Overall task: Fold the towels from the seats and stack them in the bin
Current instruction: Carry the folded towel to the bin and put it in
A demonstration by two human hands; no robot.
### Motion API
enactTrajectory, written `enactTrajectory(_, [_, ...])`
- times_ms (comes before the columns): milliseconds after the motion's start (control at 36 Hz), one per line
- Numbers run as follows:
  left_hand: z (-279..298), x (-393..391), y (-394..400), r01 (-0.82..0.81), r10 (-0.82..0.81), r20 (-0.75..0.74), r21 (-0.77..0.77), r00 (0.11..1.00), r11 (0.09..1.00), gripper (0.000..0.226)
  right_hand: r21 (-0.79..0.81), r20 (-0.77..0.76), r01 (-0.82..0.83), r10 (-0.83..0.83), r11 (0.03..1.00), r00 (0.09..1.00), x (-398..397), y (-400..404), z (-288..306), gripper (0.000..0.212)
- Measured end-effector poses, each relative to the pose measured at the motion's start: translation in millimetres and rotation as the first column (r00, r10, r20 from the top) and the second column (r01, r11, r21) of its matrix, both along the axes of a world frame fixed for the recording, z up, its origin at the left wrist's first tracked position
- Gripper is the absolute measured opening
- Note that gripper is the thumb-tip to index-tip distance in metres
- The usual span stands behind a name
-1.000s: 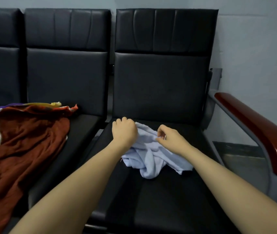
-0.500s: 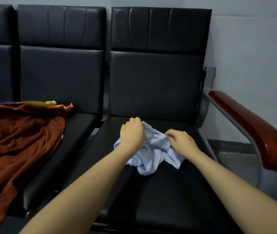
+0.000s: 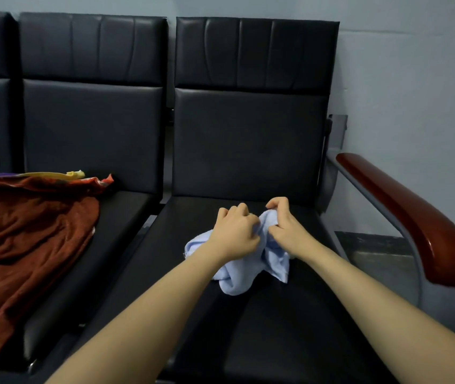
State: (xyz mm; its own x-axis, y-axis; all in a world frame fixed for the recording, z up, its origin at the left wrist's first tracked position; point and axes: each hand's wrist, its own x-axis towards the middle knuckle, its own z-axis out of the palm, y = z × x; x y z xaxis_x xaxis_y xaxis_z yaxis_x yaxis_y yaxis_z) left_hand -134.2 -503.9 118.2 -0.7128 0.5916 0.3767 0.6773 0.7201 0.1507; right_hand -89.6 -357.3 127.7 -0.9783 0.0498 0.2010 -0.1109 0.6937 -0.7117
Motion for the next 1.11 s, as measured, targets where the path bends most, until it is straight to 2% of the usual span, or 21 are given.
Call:
enactTrajectory(111, [0.1, 0.5, 6.6, -0.049, 0.049, 0.022, 0.029, 0.999, 0.998, 0.026, 0.016, -0.049, -0.009, 0.01, 1.0, 0.999, 4.1, 0.4, 2.6, 0.033])
enactTrajectory(194, [0.2, -0.5, 8.1, -0.071, 0.065, 0.064, 0.1, 0.996, 0.992, 0.02, 0.039, -0.076, -0.019, 0.022, 0.999, 0.997, 7.2, 0.8, 2.3, 0.023])
enactTrajectory(250, [0.9, -0.4, 8.0, -0.084, 0.075, 0.075, 0.12, 0.994, 0.989, 0.024, 0.117, -0.106, 0.023, -0.01, 0.993, 0.994, 7.8, 2.9, -0.5, 0.017])
enactTrajectory(306, [2.3, 1.6, 7.7, -0.11, 0.102, 0.063, 0.144, 0.993, 0.983, 0.027, 0.301, -0.26, 0.142, -0.062, 0.943, 0.964, 7.7, 6.4, -4.7, 0.014])
enactTrajectory(361, [4.1, 3.6, 7.8, -0.143, 0.135, 0.053, 0.202, 0.989, 0.969, 0.027, 0.502, -0.478, 0.31, -0.04, 0.808, 0.877, 6.1, 12.0, -10.2, 0.011])
enactTrajectory(417, [6.2, 4.1, 7.1, -0.171, 0.163, 0.051, 0.267, 0.985, 0.948, 0.026, 0.532, -0.579, 0.412, -0.038, 0.74, 0.815, 7.3, 13.2, -10.2, 0.01])
enactTrajectory(500, [10.4, 3.3, 4.9, -0.169, 0.164, 0.042, 0.322, 0.986, 0.931, 0.026, 0.444, -0.612, 0.444, -0.098, 0.778, 0.785, 10.0, 8.2, -7.7, 0.024])
enactTrajectory(556, [15.1, 3.5, 2.5, -0.147, 0.147, 0.026, 0.343, 0.989, 0.928, 0.028, 0.375, -0.61, 0.459, -0.158, 0.805, 0.777, 13.0, 3.0, -2.8, 0.02])
enactTrajectory(639, [25.3, 2.2, -2.3, -0.115, 0.133, -0.027, 0.345, 0.991, 0.932, 0.029, 0.273, -0.522, 0.431, -0.244, 0.86, 0.817, 15.0, -4.4, 7.2, 0.017])
enactTrajectory(722, [44.2, 1.3, -8.2, -0.073, 0.103, -0.072, 0.341, 0.992, 0.937, 0.027, 0.072, -0.436, 0.449, -0.377, 0.89, 0.817, 14.2, -10.7, 21.8, 0.016])
enactTrajectory(806, [67.0, -1.7, -16.3, -0.073, 0.117, -0.099, 0.366, 0.988, 0.928, 0.026, -0.128, -0.379, 0.481, -0.491, 0.867, 0.784, 10.7, -15.7, 39.7, 0.018])
enactTrajectory(944, [95.7, -4.9, -30.8, -0.138, 0.204, -0.215, 0.286, 0.955, 0.948, 0.019, -0.269, -0.379, 0.497, -0.565, 0.825, 0.733, 11.8, -19.4, 67.6, 0.016])
enactTrajectory(1056, [125.5, -2.7, -42.9, -0.196, 0.269, -0.163, 0.36, 0.949, 0.912, 0.026, -0.387, -0.365, 0.507, -0.633, 0.77, 0.683, 7.2, -21.7, 93.5, 0.018])
enactTrajectory(1111, [144.6, -0.3, -49.1, -0.205, 0.267, -0.069, 0.469, 0.961, 0.859, 0.029, -0.428, -0.357, 0.501, -0.65, 0.752, 0.671, 6.9, -23.9, 109.0, 0.018])
